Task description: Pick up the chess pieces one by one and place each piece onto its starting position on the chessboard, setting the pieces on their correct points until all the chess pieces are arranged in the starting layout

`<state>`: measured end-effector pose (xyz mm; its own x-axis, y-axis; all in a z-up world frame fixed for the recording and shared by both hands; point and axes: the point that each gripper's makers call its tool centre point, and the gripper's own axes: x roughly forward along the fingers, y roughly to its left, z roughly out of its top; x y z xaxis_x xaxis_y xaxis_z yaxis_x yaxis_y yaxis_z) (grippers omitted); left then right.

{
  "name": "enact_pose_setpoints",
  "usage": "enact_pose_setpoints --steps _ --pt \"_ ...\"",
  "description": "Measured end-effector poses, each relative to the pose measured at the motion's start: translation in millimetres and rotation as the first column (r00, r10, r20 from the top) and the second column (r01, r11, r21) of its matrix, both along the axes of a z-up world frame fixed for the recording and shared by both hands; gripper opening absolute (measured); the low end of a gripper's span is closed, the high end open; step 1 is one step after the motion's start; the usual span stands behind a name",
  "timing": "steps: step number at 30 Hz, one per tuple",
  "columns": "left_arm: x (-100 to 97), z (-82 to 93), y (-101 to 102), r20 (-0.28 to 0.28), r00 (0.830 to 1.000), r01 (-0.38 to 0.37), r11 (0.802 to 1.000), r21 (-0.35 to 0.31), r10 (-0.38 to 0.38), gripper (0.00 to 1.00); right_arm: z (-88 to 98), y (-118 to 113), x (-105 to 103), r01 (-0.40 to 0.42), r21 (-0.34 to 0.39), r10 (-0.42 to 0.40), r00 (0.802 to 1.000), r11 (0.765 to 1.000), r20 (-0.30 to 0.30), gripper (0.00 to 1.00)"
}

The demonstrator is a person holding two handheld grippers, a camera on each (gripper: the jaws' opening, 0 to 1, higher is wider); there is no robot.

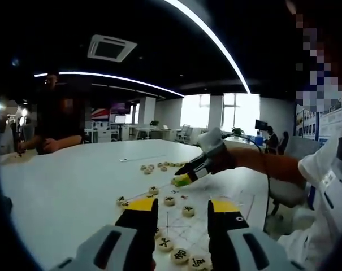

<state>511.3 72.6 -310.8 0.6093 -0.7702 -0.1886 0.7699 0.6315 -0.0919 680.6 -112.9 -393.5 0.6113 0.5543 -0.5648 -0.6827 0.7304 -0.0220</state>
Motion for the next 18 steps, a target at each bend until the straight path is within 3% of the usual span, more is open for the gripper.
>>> enact_pose_setpoints --steps 8,13,18 --pt "2.2 -1.1 1.8 -0.004 1.0 -0.009 1.0 0.0 0.009 0.36 30.7 -15.5 16.6 0.085 0.069 -0.089 0.995 0.994 0.051 0.49" --pt "2.5 -2.4 1.5 -0.007 1.0 -0.01 1.0 0.003 0.01 0.36 29.7 4.0 23.0 0.072 0.074 -0.075 0.996 0.995 0.04 0.47" --pt "2.6 -1.5 3.6 -0.005 1.0 -0.016 1.0 0.003 0.016 0.36 20.5 22.3 44.9 0.083 0.084 -0.085 0.996 0.993 0.019 0.43"
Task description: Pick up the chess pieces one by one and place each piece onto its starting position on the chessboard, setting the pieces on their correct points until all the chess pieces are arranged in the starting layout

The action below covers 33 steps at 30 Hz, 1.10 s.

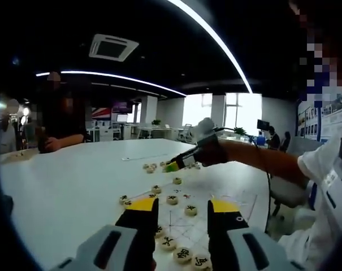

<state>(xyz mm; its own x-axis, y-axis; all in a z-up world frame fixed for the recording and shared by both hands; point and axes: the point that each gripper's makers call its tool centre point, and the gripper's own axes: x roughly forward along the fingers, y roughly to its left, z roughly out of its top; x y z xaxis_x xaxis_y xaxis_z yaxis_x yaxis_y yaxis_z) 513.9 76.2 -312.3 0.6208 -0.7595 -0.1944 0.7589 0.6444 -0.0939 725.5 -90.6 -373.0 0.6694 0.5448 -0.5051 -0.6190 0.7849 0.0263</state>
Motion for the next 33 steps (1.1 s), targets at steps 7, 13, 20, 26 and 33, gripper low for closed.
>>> enact_pose_setpoints --steps 7,13,20,26,33 --pt "0.2 3.5 5.7 0.01 1.0 -0.013 1.0 -0.002 0.013 0.36 -18.5 13.7 32.2 0.048 0.018 -0.047 0.998 0.999 -0.039 0.39" --pt "0.7 5.1 8.2 0.014 1.0 -0.02 1.0 -0.004 0.02 0.36 -30.5 8.5 56.8 0.091 0.001 -0.091 0.995 0.996 -0.042 0.38" --pt "-1.2 7.1 5.8 0.022 1.0 -0.01 1.0 -0.002 0.01 0.36 -31.5 4.4 66.1 0.106 -0.024 -0.107 0.994 0.994 -0.017 0.28" --pt "-1.1 7.0 5.9 0.021 1.0 -0.012 1.0 -0.002 0.012 0.36 -33.5 5.7 68.9 0.09 -0.02 -0.089 0.996 0.996 0.011 0.19" --pt "-2.7 6.7 3.1 0.022 1.0 -0.003 1.0 0.0 0.003 0.36 -13.6 7.7 58.7 0.062 0.005 -0.062 0.997 0.998 0.046 0.19"
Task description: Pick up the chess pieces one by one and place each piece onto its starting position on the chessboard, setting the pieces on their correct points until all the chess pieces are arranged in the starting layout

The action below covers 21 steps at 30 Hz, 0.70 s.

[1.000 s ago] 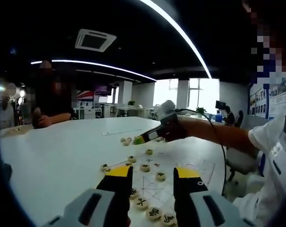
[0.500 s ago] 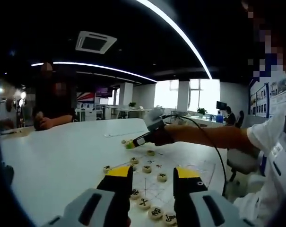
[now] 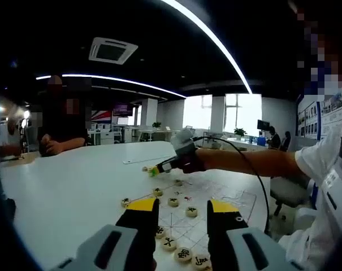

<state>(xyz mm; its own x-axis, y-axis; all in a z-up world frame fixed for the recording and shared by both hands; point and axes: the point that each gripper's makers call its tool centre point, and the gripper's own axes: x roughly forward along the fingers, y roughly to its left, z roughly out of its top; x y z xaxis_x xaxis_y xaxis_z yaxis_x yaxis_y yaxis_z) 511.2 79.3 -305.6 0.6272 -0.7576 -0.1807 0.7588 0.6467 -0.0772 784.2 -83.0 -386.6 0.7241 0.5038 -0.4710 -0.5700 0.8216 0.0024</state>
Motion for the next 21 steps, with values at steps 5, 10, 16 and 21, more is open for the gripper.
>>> enact_pose_setpoints --steps 5,10,16,21 --pt "-0.6 0.2 -0.4 0.001 1.0 0.001 1.0 0.001 -0.001 0.35 23.9 -1.9 -18.7 -0.039 -0.005 0.039 0.999 0.999 0.037 0.19" --pt "-3.1 2.0 -1.5 0.002 1.0 0.011 1.0 -0.007 -0.011 0.35 37.2 -1.5 -46.2 -0.09 0.003 0.09 0.995 0.996 0.05 0.19" --pt "-8.9 4.8 -7.8 0.005 0.999 0.044 0.999 -0.028 -0.044 0.4 40.5 -4.9 -98.2 -0.174 0.003 0.174 0.984 0.985 0.032 0.19" --pt "-8.1 0.9 -9.8 -0.003 0.999 0.049 0.999 -0.022 -0.049 0.4 41.7 -14.6 -129.4 -0.197 0.011 0.197 0.98 0.98 0.012 0.19"
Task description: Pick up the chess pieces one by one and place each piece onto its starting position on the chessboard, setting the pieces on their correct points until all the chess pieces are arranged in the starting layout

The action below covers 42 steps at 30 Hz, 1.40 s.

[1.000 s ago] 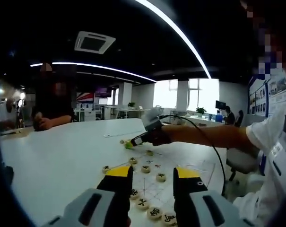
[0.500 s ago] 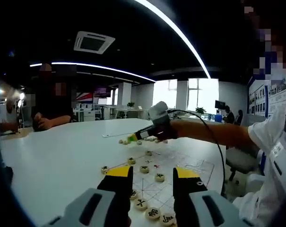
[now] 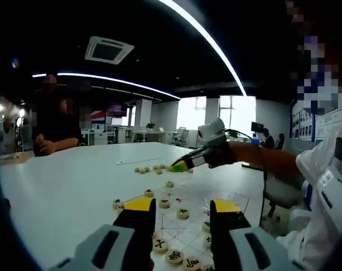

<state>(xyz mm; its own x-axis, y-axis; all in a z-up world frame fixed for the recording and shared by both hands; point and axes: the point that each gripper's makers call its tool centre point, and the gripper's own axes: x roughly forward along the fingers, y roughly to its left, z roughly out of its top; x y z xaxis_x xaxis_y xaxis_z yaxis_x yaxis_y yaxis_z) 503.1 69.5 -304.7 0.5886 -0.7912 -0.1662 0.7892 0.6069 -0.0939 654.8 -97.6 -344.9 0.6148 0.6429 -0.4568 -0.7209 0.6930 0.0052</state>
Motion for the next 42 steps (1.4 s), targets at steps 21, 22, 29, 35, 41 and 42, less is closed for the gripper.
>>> enact_pose_setpoints --steps 21,22,29,35,41,42 --pt "3.1 -5.6 -0.2 -0.013 1.0 -0.004 1.0 0.01 0.004 0.39 -46.7 -5.0 -39.4 -0.038 -0.08 0.032 0.997 0.996 -0.069 0.19" --pt "3.1 -5.4 -0.1 -0.012 1.0 -0.004 1.0 0.01 0.004 0.39 -48.1 -5.0 -38.2 -0.036 -0.079 0.03 0.997 0.996 -0.075 0.19" --pt "3.0 -4.6 1.1 -0.011 1.0 -0.006 1.0 0.008 0.006 0.39 -54.9 -4.0 -37.4 -0.029 -0.085 0.022 0.996 0.996 -0.089 0.19" --pt "3.1 -6.7 0.3 -0.016 1.0 -0.004 1.0 0.01 0.004 0.39 -59.8 -4.9 -39.1 -0.025 -0.088 0.017 0.995 0.996 -0.099 0.19" --pt "3.2 -6.7 0.2 -0.017 1.0 -0.003 1.0 0.008 0.004 0.39 -58.5 -5.8 -39.5 -0.01 -0.06 0.003 0.992 0.998 -0.123 0.31" --pt "3.6 -6.8 0.7 -0.018 1.0 -0.005 1.0 0.009 0.005 0.39 -58.2 -5.8 -39.5 -0.008 -0.057 0.001 0.992 0.998 -0.123 0.38"
